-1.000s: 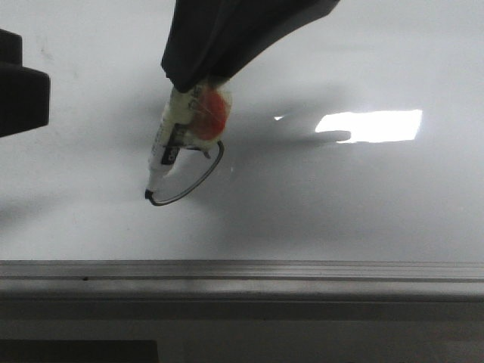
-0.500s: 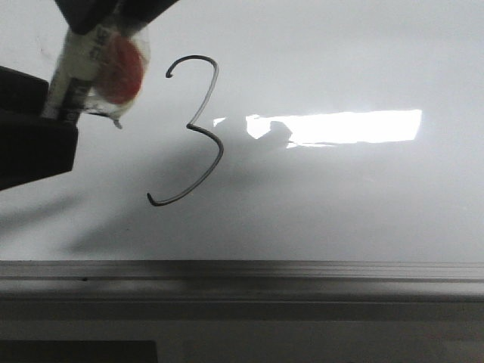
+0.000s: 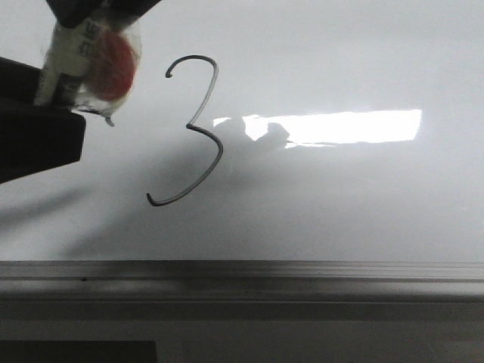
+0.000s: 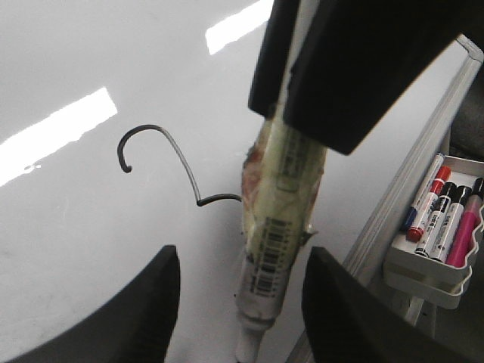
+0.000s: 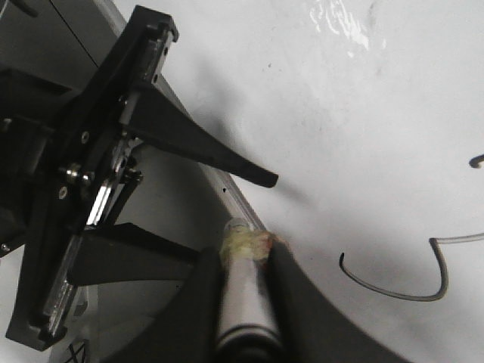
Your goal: Write number 3 on whiteboard
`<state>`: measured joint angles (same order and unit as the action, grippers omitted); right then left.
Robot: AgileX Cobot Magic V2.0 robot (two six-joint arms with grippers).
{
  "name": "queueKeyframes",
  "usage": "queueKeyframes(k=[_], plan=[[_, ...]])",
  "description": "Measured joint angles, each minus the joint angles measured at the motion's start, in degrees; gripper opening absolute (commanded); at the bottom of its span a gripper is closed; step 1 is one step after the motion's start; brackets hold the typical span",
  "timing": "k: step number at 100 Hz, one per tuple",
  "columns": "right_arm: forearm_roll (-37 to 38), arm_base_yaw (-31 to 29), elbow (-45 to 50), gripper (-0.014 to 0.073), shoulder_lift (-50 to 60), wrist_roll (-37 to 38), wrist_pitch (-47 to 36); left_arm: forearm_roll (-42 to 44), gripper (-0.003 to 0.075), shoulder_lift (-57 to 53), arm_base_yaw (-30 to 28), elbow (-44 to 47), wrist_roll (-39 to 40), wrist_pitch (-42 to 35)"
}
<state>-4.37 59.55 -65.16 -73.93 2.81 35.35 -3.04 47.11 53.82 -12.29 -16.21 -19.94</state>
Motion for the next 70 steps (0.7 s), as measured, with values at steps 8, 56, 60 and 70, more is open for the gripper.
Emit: queueKeyframes(k=[8, 56, 60, 70], plan=[[0.0, 0.04, 0.0, -0.0066, 0.0, 0.0, 0.08, 0.0, 0.0346, 0.0, 0.0, 0.0, 0.0, 0.0], [0.0, 0.13, 0.0, -0.0066, 0.0, 0.0, 0.08, 0.0, 0.0274, 0.0, 0.0, 0.0, 0.0, 0.0], [0.0, 0.13, 0.0, -0.0066, 0.0, 0.0, 0.08, 0.0, 0.0257, 0.0, 0.0, 0.0, 0.0, 0.0], [-0.1, 0.13, 0.0, -0.0066, 0.0, 0.0, 0.08, 0.0, 0.0223, 0.0, 0.0, 0.0, 0.0, 0.0]])
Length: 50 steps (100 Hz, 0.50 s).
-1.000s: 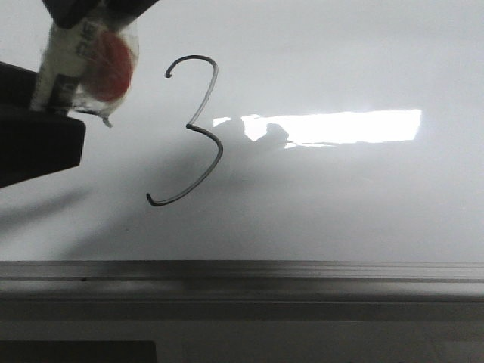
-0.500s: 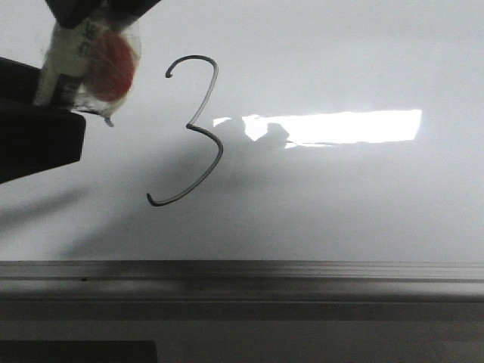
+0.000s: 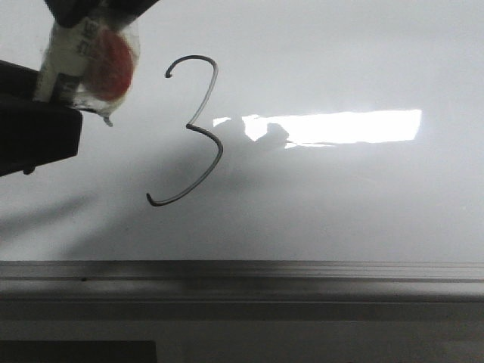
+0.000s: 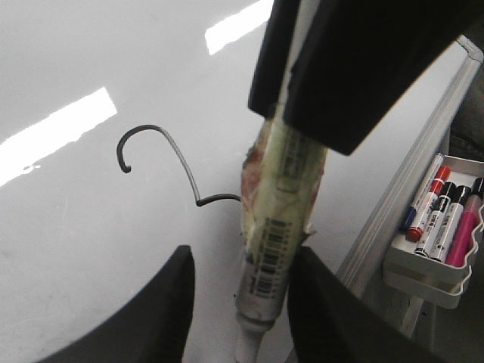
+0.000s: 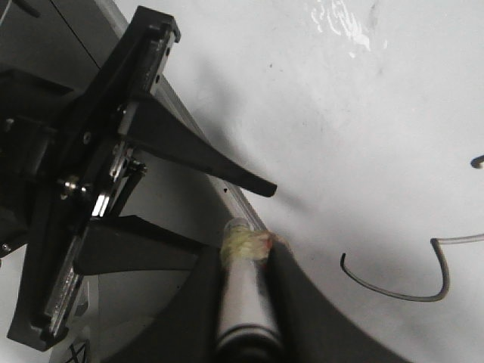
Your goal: Write number 3 on whiteboard
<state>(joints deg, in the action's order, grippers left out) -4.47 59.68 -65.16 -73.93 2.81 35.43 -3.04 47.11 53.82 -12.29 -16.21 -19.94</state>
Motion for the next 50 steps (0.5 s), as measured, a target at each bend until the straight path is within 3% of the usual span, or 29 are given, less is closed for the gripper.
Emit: queueKeyframes(k=[28, 47, 50], plan=[[0.0, 0.61, 0.0, -0.0066, 0.0, 0.0, -0.4, 0.11, 0.0181, 0.0, 0.0, 0.0, 0.0, 0.2], [0.0, 0.83, -0.07, -0.0064, 0.0, 0.0, -1.14, 0.5, -0.0021, 0.0, 0.0, 0.0, 0.0, 0.34], [0.0, 0.83, -0.07, -0.006, 0.0, 0.0, -1.14, 0.76, -0.002, 0.0, 0.0, 0.0, -0.14, 0.34]])
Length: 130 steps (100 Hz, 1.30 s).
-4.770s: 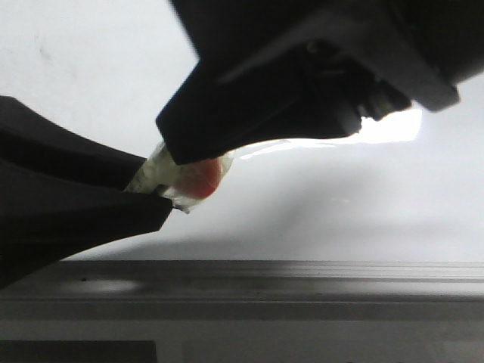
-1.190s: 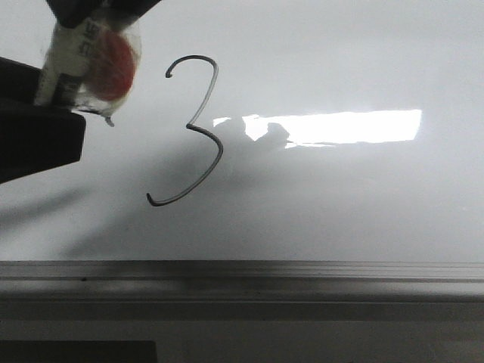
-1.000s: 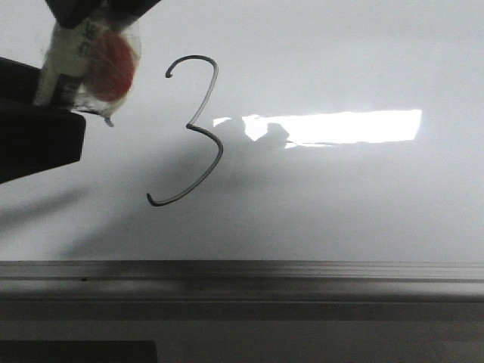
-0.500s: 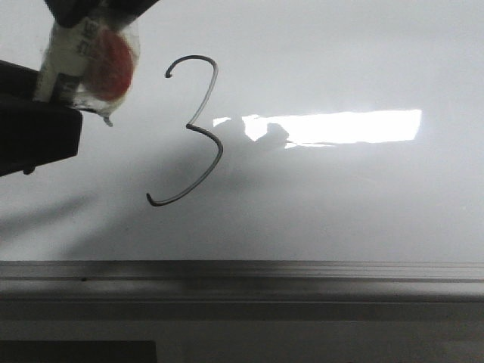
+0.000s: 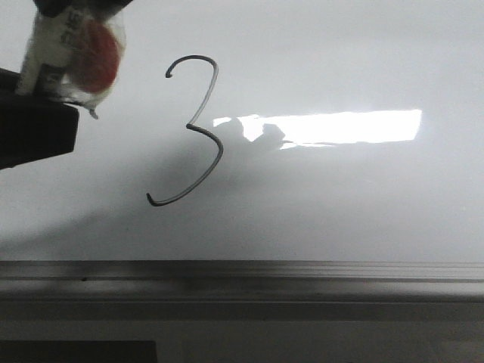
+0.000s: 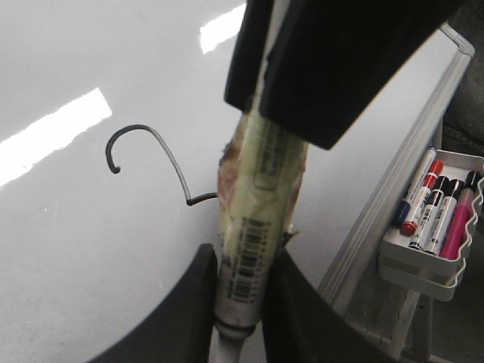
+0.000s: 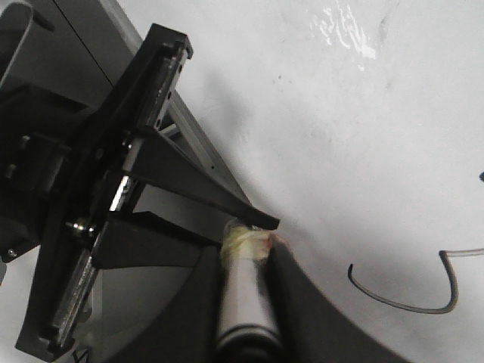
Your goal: Write number 3 on whiteboard
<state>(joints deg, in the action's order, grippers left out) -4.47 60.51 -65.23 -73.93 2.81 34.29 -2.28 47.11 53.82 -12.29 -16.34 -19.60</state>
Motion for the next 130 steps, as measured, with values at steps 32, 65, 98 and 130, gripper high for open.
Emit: queueKeyframes(k=[32, 65, 98, 130], plan=[[1.82, -0.95, 0.0, 0.0661, 0.35, -0.89, -1.09, -7.36, -0.002, 0.0, 0.0, 0.0, 0.2, 0.29], [2.86, -7.3, 0.0, 0.0666, 7.35, -0.89, -1.51, -49.86, -0.002, 0.0, 0.0, -1.58, 0.67, 0.96], [2.86, -7.53, 0.0, 0.0666, 9.07, -0.89, -1.51, -55.99, -0.002, 6.64, -2.25, -4.67, 0.67, 4.27], [2.86, -7.53, 0.0, 0.0666, 9.07, -0.89, -1.51, -53.91, 0.0019, 7.18, -5.06, -5.46, 0.67, 6.83]])
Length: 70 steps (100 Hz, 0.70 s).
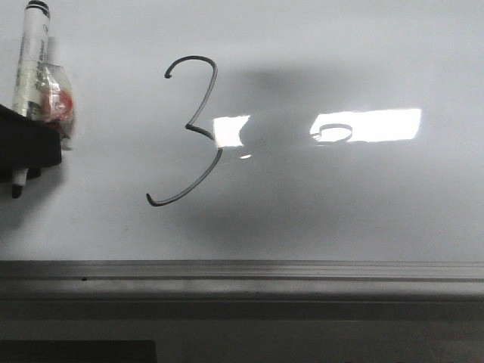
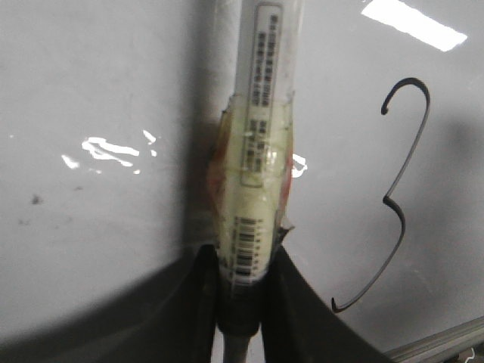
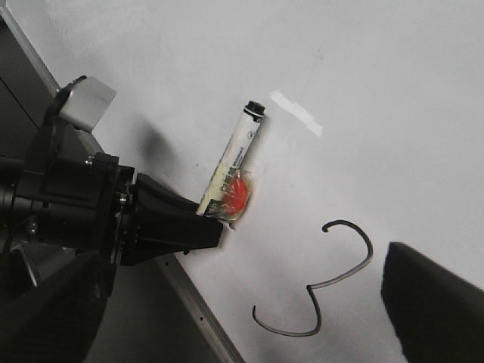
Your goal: Write number 3 on whiteboard
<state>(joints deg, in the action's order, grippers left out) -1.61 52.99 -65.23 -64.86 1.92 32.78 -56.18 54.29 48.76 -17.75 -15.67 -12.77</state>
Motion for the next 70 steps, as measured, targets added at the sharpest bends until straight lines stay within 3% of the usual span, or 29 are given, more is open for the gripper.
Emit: queueKeyframes(k=[17, 24, 58, 65, 70], plan=[[0.0, 0.0, 0.0, 0.0666, 0.0, 0.0, 0.0, 1.28, 0.026, 0.0, -0.65, -0.09, 0.0, 1.04], [0.0, 0.0, 0.0, 0.0666, 0.0, 0.0, 0.0, 1.57, 0.0314, 0.0, -0.65, -0.13, 0.0, 1.6], [0.0, 0.0, 0.0, 0.0653, 0.25, 0.0, 0.23, 1.9, 0.0325, -2.14, -0.68, -0.37, -2.75, 2.32], [0.0, 0.0, 0.0, 0.0572, 0.66, -0.09, 0.36, 1.51, 0.0325, -4.03, -0.89, -0.01, -5.57, 2.08], [0.0, 0.0, 0.0, 0.0449, 1.03, -0.09, 0.44, 1.43, 0.0325, -5.95, -0.97, 0.23, -7.57, 2.08]])
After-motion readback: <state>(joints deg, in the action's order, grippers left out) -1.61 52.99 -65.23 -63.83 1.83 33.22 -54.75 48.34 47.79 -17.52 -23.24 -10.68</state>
